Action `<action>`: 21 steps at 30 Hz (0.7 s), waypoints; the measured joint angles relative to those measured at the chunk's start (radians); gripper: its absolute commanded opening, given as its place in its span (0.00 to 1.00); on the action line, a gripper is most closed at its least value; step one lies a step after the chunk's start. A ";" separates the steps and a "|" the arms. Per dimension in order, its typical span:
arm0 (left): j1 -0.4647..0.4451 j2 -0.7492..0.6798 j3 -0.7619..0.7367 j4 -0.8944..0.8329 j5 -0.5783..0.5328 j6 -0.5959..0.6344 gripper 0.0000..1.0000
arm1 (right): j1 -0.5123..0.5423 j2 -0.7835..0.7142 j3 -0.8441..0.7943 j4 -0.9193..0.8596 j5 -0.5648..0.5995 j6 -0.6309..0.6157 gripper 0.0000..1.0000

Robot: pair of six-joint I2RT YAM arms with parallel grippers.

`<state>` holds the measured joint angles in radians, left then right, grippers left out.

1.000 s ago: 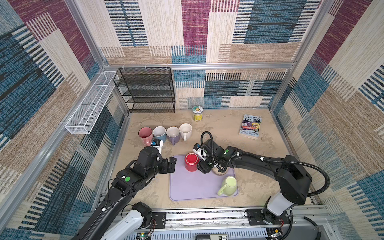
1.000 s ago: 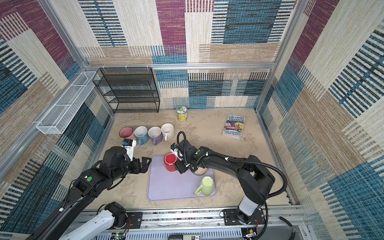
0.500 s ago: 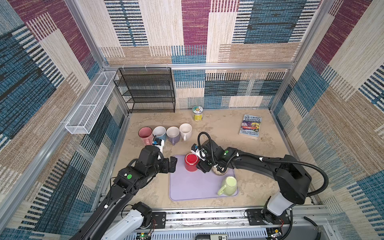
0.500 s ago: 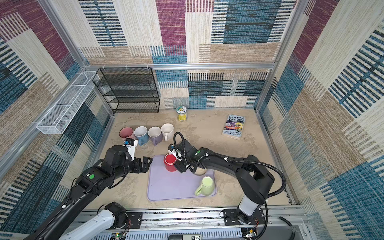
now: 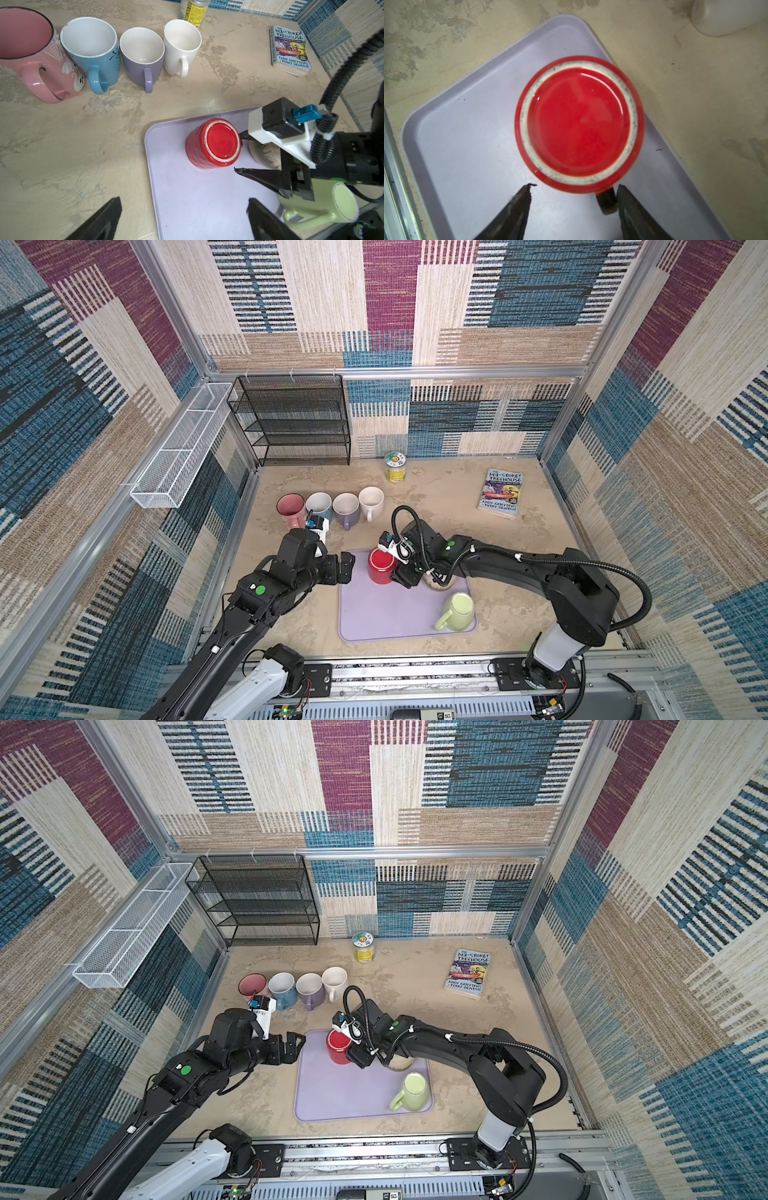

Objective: Turn the mug right side up

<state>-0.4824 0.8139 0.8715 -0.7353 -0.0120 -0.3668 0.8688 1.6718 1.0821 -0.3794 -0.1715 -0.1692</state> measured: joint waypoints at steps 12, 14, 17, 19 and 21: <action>0.001 -0.011 -0.004 0.000 0.004 0.000 0.99 | 0.002 -0.005 0.000 -0.002 -0.055 0.009 0.34; 0.001 -0.013 -0.004 0.000 0.006 0.000 0.99 | 0.006 -0.005 0.000 -0.004 -0.065 0.016 0.26; 0.002 -0.015 -0.004 0.000 0.014 0.000 0.99 | 0.011 -0.005 0.002 -0.012 -0.074 0.031 0.23; 0.002 -0.015 -0.005 0.000 0.014 0.000 0.99 | 0.014 -0.003 0.010 -0.022 -0.074 0.034 0.24; 0.002 -0.016 -0.005 0.000 0.014 0.000 0.99 | 0.015 -0.003 0.014 -0.028 -0.071 0.043 0.29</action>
<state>-0.4805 0.7982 0.8669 -0.7353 0.0025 -0.3672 0.8841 1.6688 1.0966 -0.4072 -0.2428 -0.1265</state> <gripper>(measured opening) 0.987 0.246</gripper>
